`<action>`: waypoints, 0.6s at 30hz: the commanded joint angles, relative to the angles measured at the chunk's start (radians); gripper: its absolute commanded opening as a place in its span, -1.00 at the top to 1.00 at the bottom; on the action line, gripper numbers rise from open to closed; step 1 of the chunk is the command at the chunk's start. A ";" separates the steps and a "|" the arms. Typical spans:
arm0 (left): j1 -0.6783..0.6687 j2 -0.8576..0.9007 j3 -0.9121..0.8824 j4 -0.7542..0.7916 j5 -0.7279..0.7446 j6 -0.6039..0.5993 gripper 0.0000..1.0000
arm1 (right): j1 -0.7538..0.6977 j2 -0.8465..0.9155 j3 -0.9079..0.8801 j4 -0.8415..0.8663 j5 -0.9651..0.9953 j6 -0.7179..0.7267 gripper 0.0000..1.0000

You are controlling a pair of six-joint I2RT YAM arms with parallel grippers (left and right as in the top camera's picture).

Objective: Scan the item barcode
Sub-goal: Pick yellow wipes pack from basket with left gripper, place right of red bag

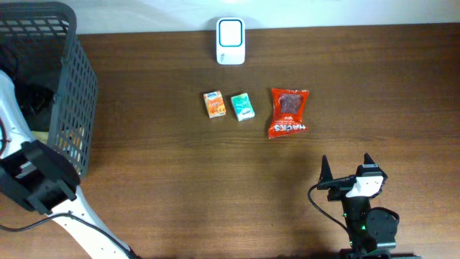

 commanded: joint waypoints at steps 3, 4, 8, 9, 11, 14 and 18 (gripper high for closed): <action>0.002 0.022 -0.132 0.034 -0.107 -0.068 -0.99 | 0.006 -0.006 -0.007 -0.005 0.008 0.004 -0.97; 0.002 0.023 -0.177 0.053 -0.107 -0.072 -0.98 | 0.006 -0.006 -0.007 -0.005 0.008 0.004 -0.97; 0.010 0.023 -0.297 0.113 -0.107 -0.093 -0.99 | 0.006 -0.006 -0.007 -0.005 0.008 0.004 -0.97; 0.010 0.023 -0.315 0.121 -0.107 -0.093 -0.98 | 0.006 -0.006 -0.007 -0.005 0.008 0.004 -0.97; 0.010 0.023 -0.359 0.151 -0.107 -0.093 -0.99 | 0.006 -0.006 -0.007 -0.004 0.008 0.004 -0.97; 0.010 0.023 -0.435 0.217 -0.107 -0.093 -0.67 | 0.006 -0.006 -0.007 -0.005 0.008 0.004 -0.97; 0.010 0.021 -0.417 0.226 -0.107 -0.092 0.81 | 0.006 -0.006 -0.007 -0.005 0.008 0.004 -0.97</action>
